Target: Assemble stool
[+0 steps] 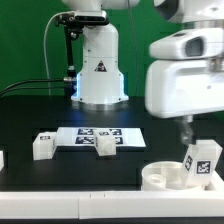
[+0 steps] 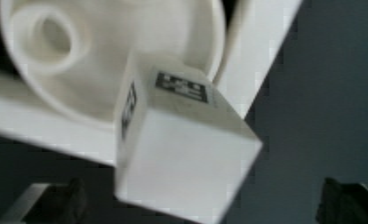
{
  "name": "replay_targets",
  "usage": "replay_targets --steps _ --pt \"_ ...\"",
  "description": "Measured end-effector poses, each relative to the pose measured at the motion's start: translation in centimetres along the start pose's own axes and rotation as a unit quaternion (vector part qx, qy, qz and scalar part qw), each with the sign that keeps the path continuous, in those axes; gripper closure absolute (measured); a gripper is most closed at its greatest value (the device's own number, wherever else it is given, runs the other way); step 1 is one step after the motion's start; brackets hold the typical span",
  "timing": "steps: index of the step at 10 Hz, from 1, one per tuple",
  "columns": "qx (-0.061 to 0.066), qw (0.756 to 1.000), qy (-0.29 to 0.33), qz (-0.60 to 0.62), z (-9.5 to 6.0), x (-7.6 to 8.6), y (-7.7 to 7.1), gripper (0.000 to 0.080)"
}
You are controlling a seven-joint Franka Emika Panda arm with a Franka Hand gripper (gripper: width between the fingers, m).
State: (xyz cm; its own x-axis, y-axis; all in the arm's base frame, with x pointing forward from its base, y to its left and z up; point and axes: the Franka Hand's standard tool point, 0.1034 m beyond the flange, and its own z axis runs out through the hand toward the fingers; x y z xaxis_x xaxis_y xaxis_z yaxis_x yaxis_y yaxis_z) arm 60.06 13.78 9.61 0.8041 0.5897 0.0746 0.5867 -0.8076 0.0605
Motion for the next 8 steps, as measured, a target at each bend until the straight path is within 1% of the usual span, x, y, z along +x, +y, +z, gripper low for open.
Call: replay_targets --steps 1,2,5,6,7,8 --pt "-0.003 0.996 -0.014 -0.085 0.2 -0.1 0.2 0.0150" --pt "-0.009 0.988 -0.027 -0.149 0.5 0.2 0.1 0.0150" --pt "-0.012 0.969 -0.032 -0.246 0.6 0.0 0.7 0.0150" --pt "-0.009 0.950 -0.044 -0.309 0.9 -0.3 1.2 0.0150" --pt "-0.010 0.932 -0.049 -0.359 1.1 -0.6 1.8 0.0150" --pt "-0.006 0.916 -0.053 -0.399 1.5 -1.0 2.2 0.0150"
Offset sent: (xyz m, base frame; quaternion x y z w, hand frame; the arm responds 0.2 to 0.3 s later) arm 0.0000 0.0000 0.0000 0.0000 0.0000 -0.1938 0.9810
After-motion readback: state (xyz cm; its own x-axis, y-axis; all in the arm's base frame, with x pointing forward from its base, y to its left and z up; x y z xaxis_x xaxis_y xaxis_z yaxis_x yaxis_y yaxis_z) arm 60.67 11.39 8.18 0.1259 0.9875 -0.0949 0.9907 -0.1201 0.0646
